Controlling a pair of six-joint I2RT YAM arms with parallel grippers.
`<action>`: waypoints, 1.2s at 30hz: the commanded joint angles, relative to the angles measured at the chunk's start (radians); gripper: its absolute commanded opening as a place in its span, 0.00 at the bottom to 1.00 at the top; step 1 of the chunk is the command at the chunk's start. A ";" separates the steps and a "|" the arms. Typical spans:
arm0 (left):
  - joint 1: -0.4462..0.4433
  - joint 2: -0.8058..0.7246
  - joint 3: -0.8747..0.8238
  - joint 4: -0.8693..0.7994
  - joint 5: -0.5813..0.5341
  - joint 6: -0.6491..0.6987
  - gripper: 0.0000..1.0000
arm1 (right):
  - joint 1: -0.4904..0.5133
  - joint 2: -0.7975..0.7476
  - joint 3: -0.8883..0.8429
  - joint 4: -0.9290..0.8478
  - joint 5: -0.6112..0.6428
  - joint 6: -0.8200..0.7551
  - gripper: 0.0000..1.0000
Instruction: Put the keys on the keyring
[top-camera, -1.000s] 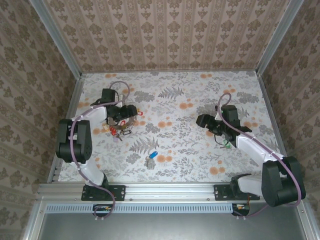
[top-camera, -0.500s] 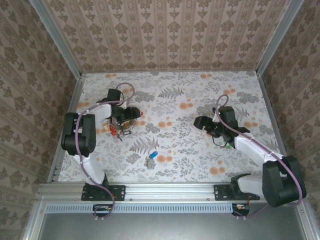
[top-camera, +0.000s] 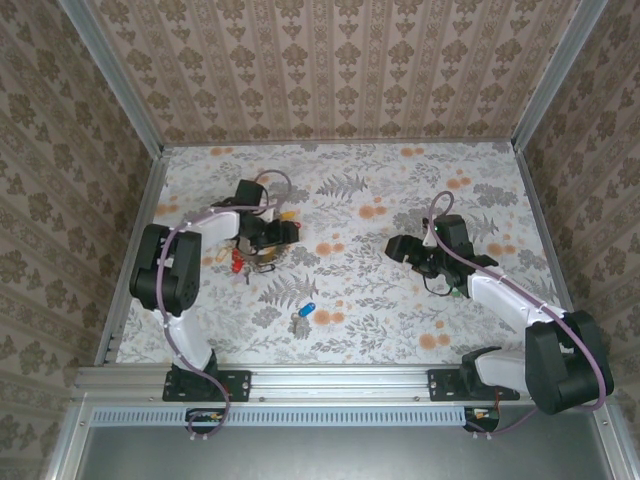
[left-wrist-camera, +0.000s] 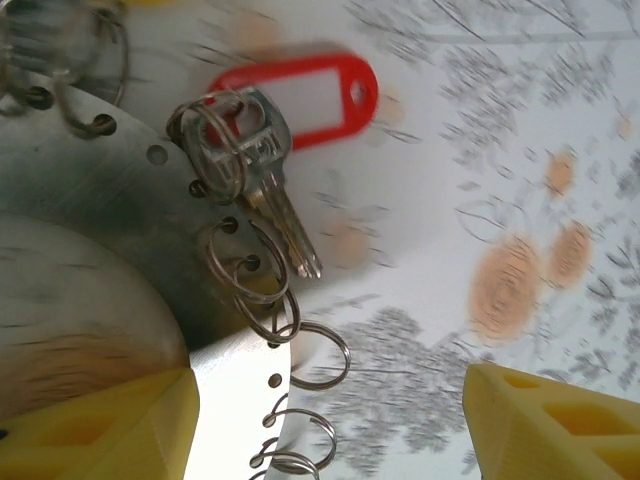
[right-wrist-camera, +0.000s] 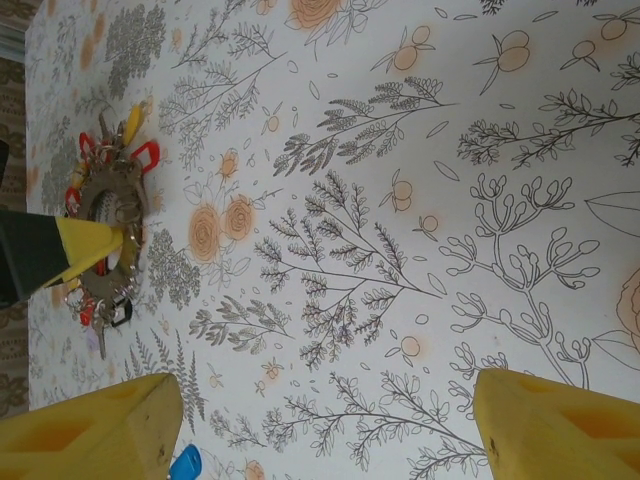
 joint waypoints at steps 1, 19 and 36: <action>-0.070 0.038 0.012 -0.009 0.055 0.007 0.70 | 0.006 0.013 -0.022 -0.027 0.018 0.024 0.78; -0.428 0.224 0.270 0.023 0.172 -0.050 0.69 | -0.037 -0.222 -0.101 -0.299 0.454 0.128 0.73; -0.263 -0.177 -0.012 0.138 -0.062 -0.167 0.70 | -0.025 -0.071 -0.073 0.026 -0.048 0.030 0.70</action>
